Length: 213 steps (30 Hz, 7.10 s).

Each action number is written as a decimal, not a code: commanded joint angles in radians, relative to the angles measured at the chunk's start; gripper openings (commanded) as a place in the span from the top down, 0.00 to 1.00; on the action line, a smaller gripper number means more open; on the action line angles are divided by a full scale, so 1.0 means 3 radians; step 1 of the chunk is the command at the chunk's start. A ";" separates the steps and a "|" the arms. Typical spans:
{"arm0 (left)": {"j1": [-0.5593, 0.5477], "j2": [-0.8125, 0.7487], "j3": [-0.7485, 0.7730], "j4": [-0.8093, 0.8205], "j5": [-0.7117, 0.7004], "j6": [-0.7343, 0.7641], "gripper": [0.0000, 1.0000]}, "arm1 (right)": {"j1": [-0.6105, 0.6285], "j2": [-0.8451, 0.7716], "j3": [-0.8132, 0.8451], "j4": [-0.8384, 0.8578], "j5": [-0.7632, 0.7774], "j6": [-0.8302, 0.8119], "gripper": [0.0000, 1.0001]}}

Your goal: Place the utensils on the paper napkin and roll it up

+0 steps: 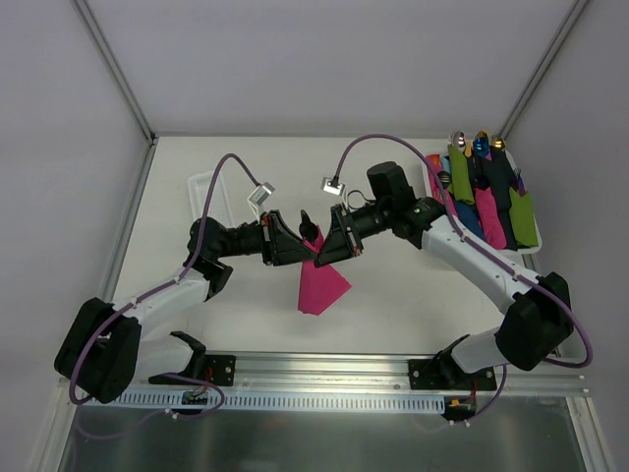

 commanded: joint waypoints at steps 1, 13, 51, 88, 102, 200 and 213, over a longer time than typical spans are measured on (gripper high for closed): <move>-0.0041 0.0019 0.0075 0.0422 -0.0005 -0.0089 1.00 | 0.0007 -0.0159 0.0156 0.0018 -0.0122 -0.0097 1.00; 0.0076 -0.0170 0.0121 -0.0011 -0.0153 0.0090 1.00 | -0.0468 -0.0185 0.0376 -0.0381 -0.0071 -0.0384 0.62; -0.0005 -0.0651 0.0423 -0.1924 -0.2347 0.0530 1.00 | 0.0375 0.0229 0.0739 -0.0473 0.2348 -0.0077 0.33; -0.0005 -0.0605 0.0305 -0.1152 -0.1927 0.0305 1.00 | 0.0063 0.0265 0.0136 0.0462 0.0937 0.0649 0.51; 0.0000 -0.0498 0.0331 -0.1076 -0.1892 0.0269 1.00 | 0.0033 0.0245 -0.0058 0.1157 0.0333 0.1175 0.71; 0.0112 -0.0237 0.0238 -0.0242 -0.1493 -0.0191 1.00 | -0.0162 -0.0037 -0.0140 0.1056 0.0354 0.0997 1.00; 0.0112 -0.0426 0.0402 -0.1070 -0.1554 0.0228 0.47 | -0.0381 -0.0246 -0.0238 0.1265 0.0400 0.1058 1.00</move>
